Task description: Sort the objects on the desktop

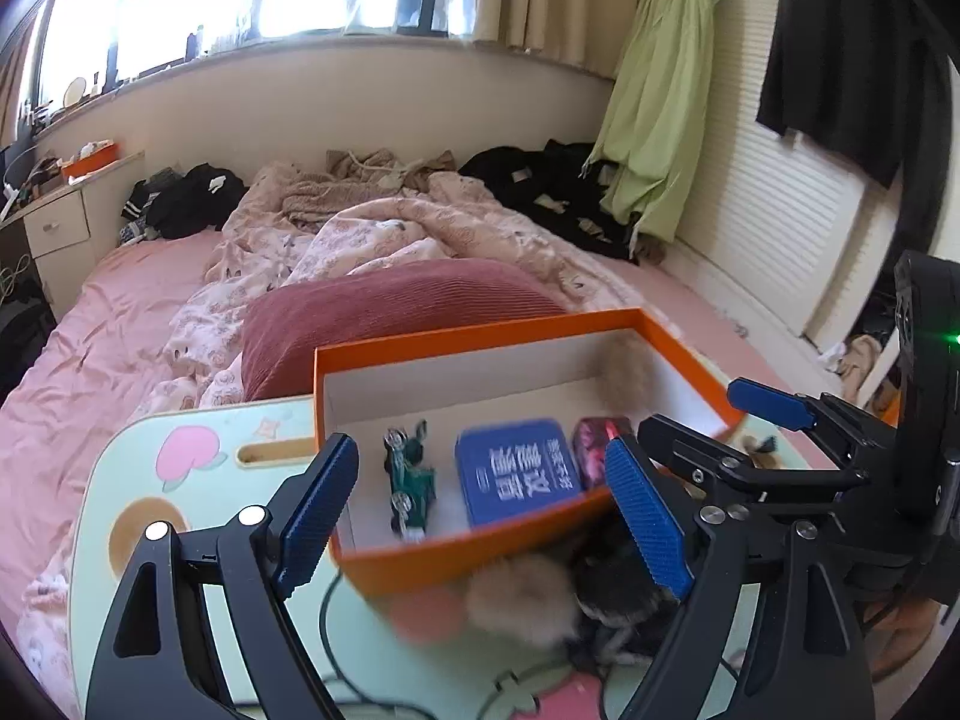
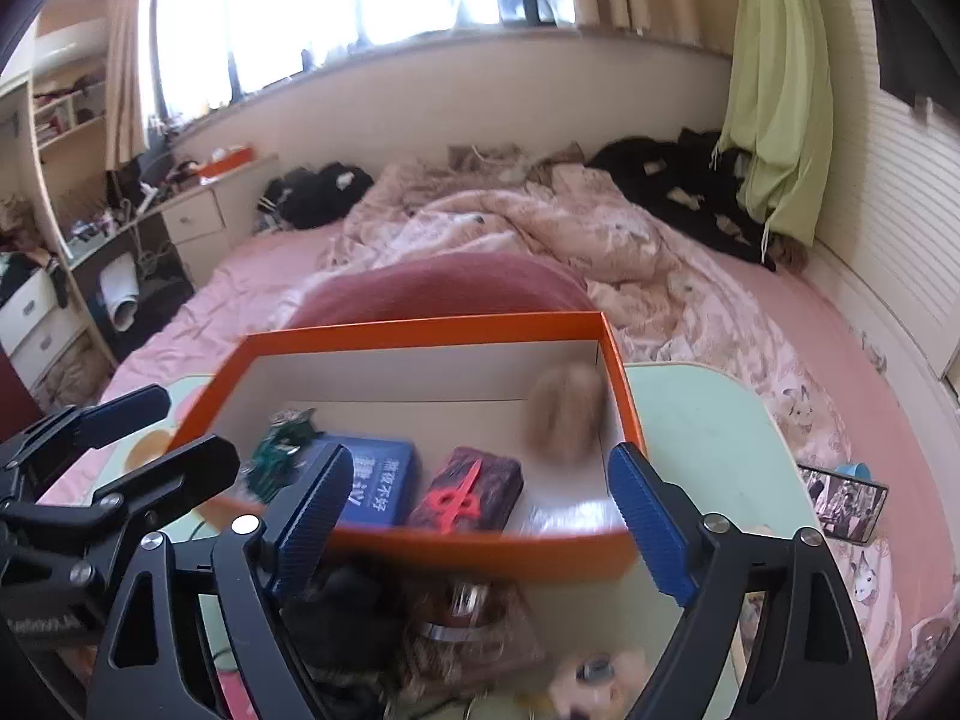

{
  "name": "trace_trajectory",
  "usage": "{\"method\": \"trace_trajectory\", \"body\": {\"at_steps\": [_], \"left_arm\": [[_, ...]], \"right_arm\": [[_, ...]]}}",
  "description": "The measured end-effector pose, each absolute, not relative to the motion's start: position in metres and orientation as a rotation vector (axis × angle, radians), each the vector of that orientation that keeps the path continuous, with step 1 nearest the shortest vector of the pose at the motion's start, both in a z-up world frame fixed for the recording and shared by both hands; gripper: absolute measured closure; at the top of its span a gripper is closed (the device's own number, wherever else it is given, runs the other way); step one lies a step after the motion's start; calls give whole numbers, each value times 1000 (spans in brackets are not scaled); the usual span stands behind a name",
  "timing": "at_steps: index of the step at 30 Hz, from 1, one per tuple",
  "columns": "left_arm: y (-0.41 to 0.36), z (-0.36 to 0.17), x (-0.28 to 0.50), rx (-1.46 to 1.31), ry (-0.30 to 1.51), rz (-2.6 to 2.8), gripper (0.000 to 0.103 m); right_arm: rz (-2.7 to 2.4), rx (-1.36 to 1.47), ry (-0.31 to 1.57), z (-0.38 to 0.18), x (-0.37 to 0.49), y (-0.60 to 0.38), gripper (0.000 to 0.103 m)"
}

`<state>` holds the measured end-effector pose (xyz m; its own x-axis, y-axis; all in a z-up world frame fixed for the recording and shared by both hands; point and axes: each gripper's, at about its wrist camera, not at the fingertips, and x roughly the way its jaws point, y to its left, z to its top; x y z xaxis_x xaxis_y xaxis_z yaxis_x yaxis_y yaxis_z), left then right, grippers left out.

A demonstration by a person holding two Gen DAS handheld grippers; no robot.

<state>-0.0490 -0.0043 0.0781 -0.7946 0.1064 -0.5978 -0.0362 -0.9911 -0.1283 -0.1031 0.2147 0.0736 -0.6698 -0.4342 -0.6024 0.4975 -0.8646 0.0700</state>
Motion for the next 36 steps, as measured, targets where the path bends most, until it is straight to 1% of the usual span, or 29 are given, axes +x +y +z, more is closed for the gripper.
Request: {"method": "trace_trajectory", "body": {"at_steps": [3, 7, 8, 12, 16, 17, 19, 20, 22, 24, 36], "left_arm": [[-1, 76, -24, -1014, -148, 2858, 18], [6, 51, 10, -1180, -192, 2732, 18], [8, 45, 16, -1198, -175, 2723, 18], [24, 20, 36, -1258, -16, 2750, 18], [33, 2, 34, -1336, -11, 2715, 18], [36, 2, 34, -1330, 23, 2736, 17], [37, 2, 35, -1321, 36, 2744, 17], [36, 1, 36, -1321, 23, 2741, 17], [34, -1, 36, -1319, 8, 2748, 11], [34, -3, 33, -1344, 8, 2735, 0], [37, -4, 31, -1339, 11, 2735, 0]], "right_arm": [[-2459, 845, 168, 73, -73, 226, 8], [-2373, 955, 155, 56, -45, 237, 7], [-2359, 976, 153, 49, -36, 242, 7], [-2367, 1041, 180, 25, -17, 255, 7], [-2393, 1061, 235, 10, -10, 263, 7], [-2417, 1043, 256, 8, -9, 265, 5], [-2438, 1032, 269, 6, -9, 268, 0], [-2442, 1021, 272, 5, -8, 269, 0], [-2446, 999, 299, 2, -6, 268, 0], [-2444, 975, 297, 2, -6, 270, 0], [-2432, 950, 306, 1, -7, 274, 0]]}}
